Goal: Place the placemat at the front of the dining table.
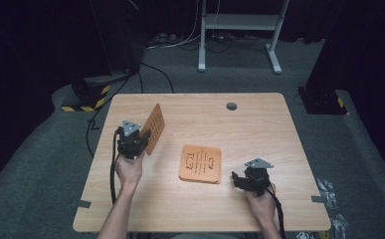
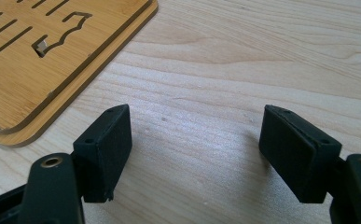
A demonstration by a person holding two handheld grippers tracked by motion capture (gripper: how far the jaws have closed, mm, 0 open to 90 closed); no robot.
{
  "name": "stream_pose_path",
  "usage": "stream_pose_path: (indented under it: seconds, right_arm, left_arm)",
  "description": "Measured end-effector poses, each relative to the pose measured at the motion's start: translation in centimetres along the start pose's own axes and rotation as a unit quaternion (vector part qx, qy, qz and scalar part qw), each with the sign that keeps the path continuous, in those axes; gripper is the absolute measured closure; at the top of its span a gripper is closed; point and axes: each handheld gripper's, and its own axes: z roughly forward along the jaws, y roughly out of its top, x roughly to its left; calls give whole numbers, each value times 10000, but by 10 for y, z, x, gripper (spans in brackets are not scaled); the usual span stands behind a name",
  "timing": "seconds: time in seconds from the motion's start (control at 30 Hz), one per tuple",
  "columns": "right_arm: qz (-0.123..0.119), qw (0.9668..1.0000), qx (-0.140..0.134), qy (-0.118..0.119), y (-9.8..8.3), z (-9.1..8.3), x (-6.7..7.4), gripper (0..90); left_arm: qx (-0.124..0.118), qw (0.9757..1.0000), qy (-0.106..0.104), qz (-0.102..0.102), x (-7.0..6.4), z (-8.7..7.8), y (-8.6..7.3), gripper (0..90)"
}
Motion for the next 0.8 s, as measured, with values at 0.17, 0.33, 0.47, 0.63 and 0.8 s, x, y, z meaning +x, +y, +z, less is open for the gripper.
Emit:
stream_pose_path:
  seconds: [0.17, 0.33, 0.47, 0.63, 0.8]
  right_arm:
    - [1, 10000, -1, -1, 0, 0, 0, 252]
    - [11, 10000, 2, 1, 0, 0, 0, 252]
    - [14, 10000, 3, 3, 0, 0, 0, 252]
    - [-1, 10000, 1, 0, 0, 0, 0, 252]
    - [15, 10000, 5, 4, 0, 0, 0, 252]
  left_arm:
    - [31, 9999, 87, -77, 6, 4, -6, 862]
    - [60, 9998, 105, -140, 9, 9, -10, 862]
    - [68, 9997, 148, -169, 9, 12, -12, 862]
    - [111, 9996, 190, -156, 8, 21, -14, 862]
    - [120, 9996, 173, -203, 7, 26, -16, 862]
